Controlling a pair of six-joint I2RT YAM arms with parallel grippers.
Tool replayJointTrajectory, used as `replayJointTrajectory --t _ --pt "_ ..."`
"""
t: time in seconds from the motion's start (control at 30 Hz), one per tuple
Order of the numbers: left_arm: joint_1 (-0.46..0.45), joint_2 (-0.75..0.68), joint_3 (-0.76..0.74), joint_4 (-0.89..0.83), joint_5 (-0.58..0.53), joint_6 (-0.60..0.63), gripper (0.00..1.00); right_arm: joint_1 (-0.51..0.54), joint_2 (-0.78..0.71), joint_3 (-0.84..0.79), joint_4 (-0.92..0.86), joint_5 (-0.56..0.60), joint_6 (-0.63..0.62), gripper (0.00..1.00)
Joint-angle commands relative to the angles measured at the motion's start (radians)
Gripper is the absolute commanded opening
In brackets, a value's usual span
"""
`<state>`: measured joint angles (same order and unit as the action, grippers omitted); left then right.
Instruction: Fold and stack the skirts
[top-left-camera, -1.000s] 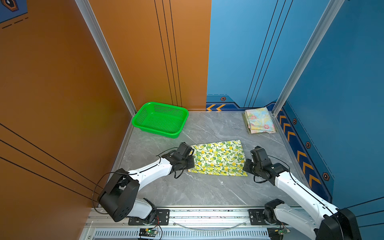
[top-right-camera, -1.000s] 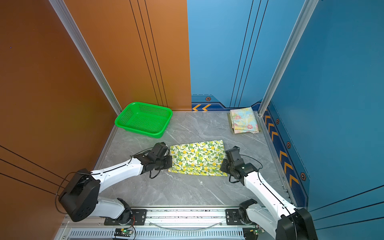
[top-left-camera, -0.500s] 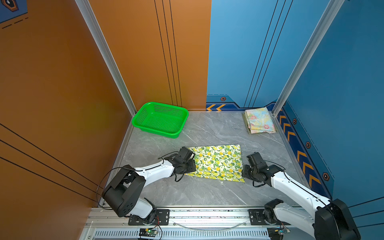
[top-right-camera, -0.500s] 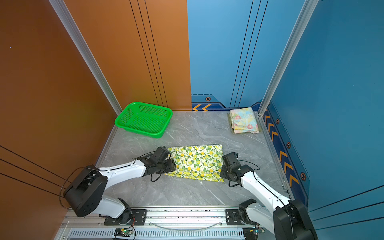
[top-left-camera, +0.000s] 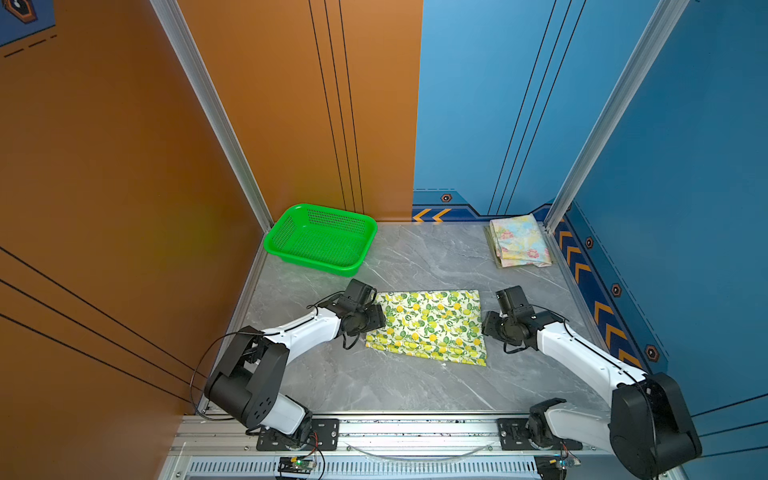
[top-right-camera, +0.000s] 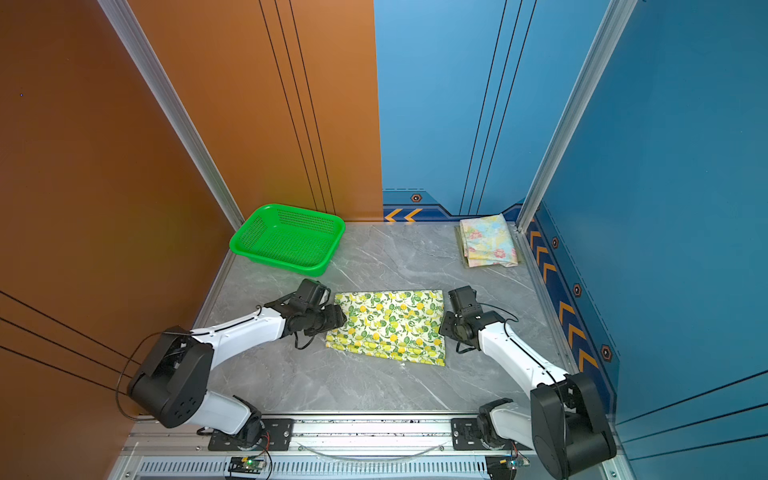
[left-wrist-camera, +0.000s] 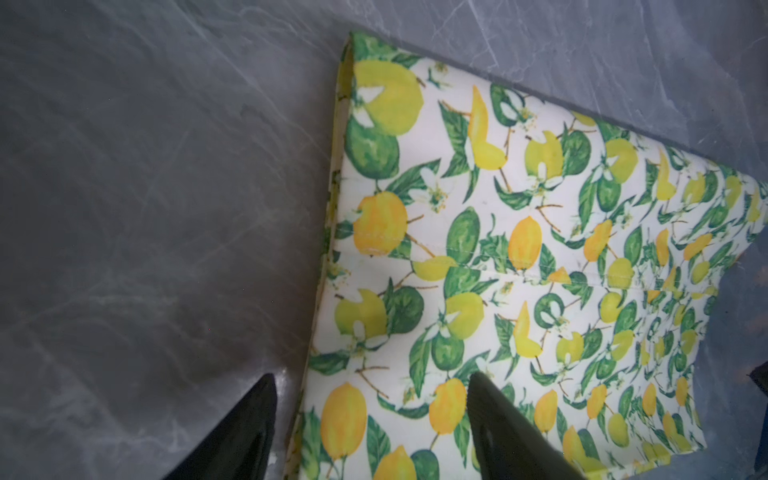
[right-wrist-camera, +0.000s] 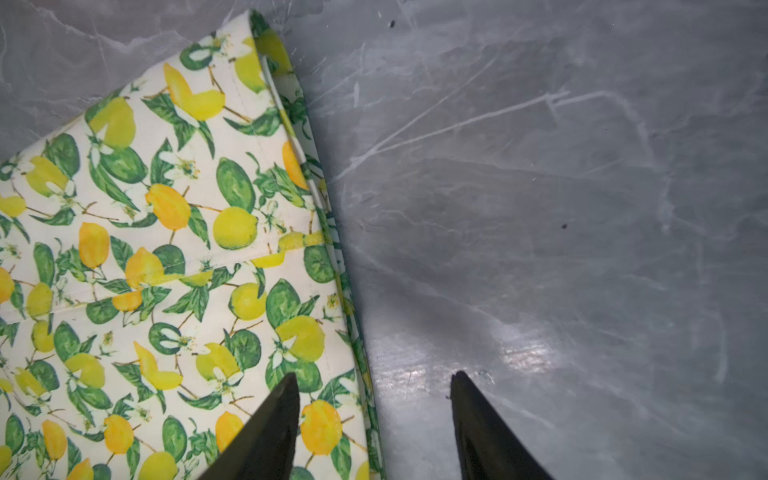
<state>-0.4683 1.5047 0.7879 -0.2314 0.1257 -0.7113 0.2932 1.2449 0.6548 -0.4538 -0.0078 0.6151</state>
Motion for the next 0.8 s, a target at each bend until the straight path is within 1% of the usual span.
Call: replayJointTrajectory --t 0.0,0.2,0.4,0.5,0.6,0.77 --pt "0.028 0.030 0.043 -0.051 0.057 0.059 0.74 -0.007 0.027 0.022 0.034 -0.038 -0.020 0.59" --pt "0.047 0.115 0.081 -0.073 0.077 0.108 0.74 -0.006 0.026 0.017 0.051 -0.054 -0.012 0.58" --pt "0.048 0.191 0.096 -0.077 0.094 0.130 0.70 -0.010 0.024 0.000 0.059 -0.051 -0.016 0.58" --pt "0.041 0.219 0.107 -0.082 0.103 0.137 0.68 -0.013 0.043 -0.024 0.096 -0.061 -0.009 0.58" --pt "0.029 0.240 0.121 -0.111 0.088 0.145 0.67 -0.019 0.077 -0.039 0.136 -0.075 -0.007 0.57" --pt "0.019 0.255 0.134 -0.159 0.055 0.157 0.66 -0.012 0.144 -0.050 0.191 -0.099 0.004 0.48"
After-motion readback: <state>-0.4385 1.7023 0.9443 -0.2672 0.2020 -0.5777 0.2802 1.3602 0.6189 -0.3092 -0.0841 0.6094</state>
